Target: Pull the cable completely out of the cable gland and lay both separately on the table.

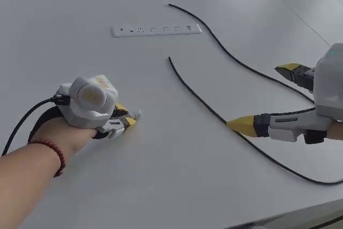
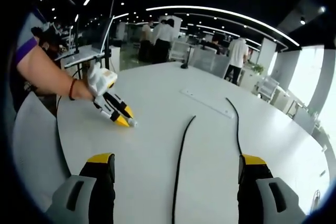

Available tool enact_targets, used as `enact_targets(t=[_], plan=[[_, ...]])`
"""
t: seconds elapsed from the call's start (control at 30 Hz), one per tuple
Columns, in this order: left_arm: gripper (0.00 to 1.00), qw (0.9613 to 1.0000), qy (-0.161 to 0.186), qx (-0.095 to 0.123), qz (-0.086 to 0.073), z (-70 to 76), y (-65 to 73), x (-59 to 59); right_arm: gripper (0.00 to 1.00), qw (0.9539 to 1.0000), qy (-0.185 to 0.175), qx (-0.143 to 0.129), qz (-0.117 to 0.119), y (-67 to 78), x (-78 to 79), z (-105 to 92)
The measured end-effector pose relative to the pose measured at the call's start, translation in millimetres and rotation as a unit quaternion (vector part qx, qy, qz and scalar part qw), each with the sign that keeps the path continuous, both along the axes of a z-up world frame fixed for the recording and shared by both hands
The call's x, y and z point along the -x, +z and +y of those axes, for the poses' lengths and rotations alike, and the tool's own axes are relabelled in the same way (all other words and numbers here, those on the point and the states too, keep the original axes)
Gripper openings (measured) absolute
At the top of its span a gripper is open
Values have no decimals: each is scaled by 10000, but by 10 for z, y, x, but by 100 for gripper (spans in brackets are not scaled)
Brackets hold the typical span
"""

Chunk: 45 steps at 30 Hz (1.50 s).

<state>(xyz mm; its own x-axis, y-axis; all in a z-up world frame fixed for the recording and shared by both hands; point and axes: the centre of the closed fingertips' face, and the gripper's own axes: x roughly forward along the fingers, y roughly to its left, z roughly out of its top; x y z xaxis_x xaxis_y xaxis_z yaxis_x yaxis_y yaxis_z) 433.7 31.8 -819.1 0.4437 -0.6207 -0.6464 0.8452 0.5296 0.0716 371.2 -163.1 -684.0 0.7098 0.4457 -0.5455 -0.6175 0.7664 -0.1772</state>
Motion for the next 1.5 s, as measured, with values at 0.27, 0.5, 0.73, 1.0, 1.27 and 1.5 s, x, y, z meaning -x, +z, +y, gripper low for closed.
enact_targets(t=[0.27, 0.5, 0.73, 1.0, 1.27, 1.5], plan=[[36, 9994, 243, 152, -173, 145, 231, -17, 99, 10000, 22, -5, 52, -19, 13, -1], [80, 9879, 645, 1216, -709, 234, 830, -33, 99, 9999, 91, -126, 10, 10, 21, 81], [99, 9734, 785, 1952, -905, 375, 1330, 167, 99, 9998, 144, -169, -8, 15, 19, 144], [100, 9667, 1027, 2077, -1084, 654, 1590, 544, 99, 9993, 187, -291, -146, 93, 44, 203], [99, 9576, 1816, 1945, -1105, 1206, 1556, 830, 99, 9992, 123, -379, -98, 65, 145, 175], [99, 9573, 2038, 1747, -1076, 1323, 1487, 1104, 99, 9990, 161, -411, -97, 39, 278, 218]])
